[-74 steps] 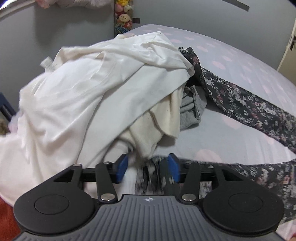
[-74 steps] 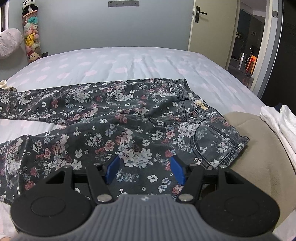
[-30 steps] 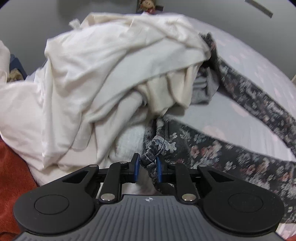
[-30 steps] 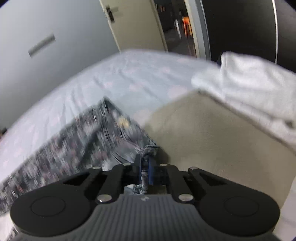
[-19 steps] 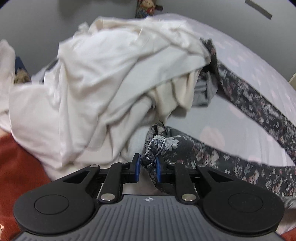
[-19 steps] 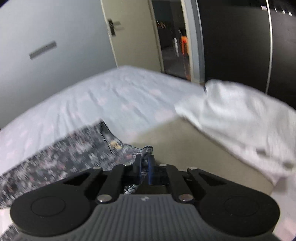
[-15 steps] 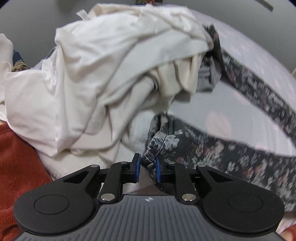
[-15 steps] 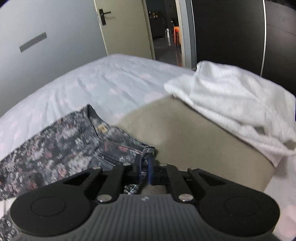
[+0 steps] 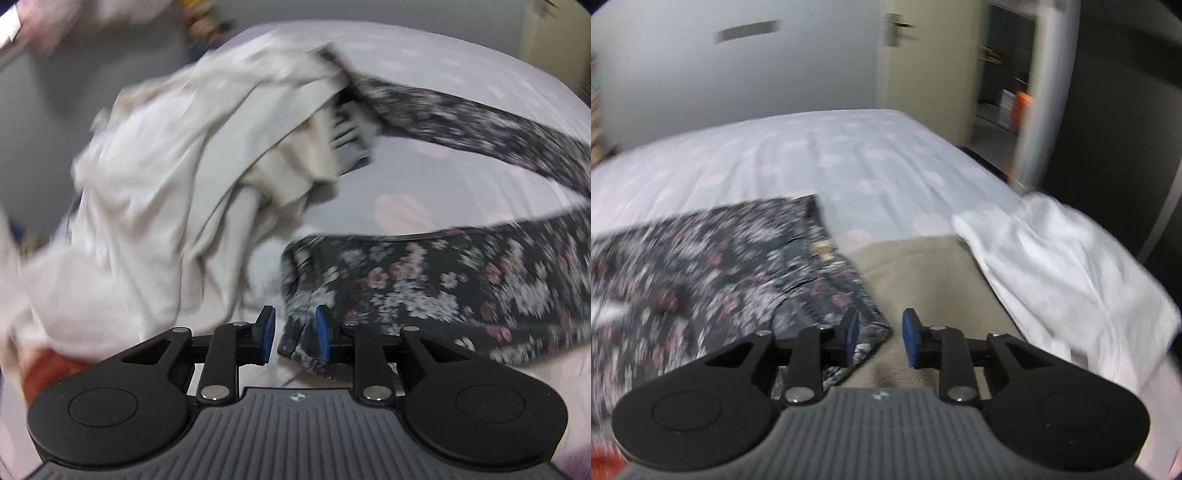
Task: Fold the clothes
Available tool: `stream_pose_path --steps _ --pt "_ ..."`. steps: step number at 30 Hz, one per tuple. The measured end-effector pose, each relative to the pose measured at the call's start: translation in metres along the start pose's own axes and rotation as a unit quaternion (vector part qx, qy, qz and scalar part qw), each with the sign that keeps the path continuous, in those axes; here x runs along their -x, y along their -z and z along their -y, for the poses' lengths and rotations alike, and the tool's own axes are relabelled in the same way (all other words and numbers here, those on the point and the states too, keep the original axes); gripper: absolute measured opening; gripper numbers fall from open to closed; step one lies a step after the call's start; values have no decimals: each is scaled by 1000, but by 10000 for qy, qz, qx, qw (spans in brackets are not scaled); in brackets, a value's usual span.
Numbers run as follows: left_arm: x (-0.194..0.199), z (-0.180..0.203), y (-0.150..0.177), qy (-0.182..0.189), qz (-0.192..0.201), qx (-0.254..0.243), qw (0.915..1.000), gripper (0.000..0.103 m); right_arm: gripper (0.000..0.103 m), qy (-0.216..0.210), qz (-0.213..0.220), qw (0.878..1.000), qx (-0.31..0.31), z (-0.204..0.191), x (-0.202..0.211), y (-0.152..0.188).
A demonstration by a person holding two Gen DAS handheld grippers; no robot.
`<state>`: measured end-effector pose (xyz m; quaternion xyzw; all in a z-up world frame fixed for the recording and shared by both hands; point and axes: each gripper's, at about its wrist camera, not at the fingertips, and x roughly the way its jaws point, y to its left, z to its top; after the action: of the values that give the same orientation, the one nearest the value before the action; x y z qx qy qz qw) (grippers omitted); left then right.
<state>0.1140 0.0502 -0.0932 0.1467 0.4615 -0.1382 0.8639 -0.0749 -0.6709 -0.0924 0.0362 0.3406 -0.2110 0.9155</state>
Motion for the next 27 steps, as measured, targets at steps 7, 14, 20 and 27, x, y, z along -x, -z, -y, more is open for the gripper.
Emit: stream_pose_path --steps 7,14,20,27 --pt "17 44 4 130 173 -1833 9828 45 37 -569 -95 9877 1456 -27 11 2" --pt "-11 76 22 126 -345 -2898 9564 48 42 -828 -260 9674 2378 -49 11 10" --pt "-30 73 -7 74 -481 -2676 9623 47 49 -855 -149 9716 2199 -51 9 -5" --pt "-30 72 -92 -15 -41 -2667 9638 47 49 -861 -23 9657 2450 -71 -5 -44"
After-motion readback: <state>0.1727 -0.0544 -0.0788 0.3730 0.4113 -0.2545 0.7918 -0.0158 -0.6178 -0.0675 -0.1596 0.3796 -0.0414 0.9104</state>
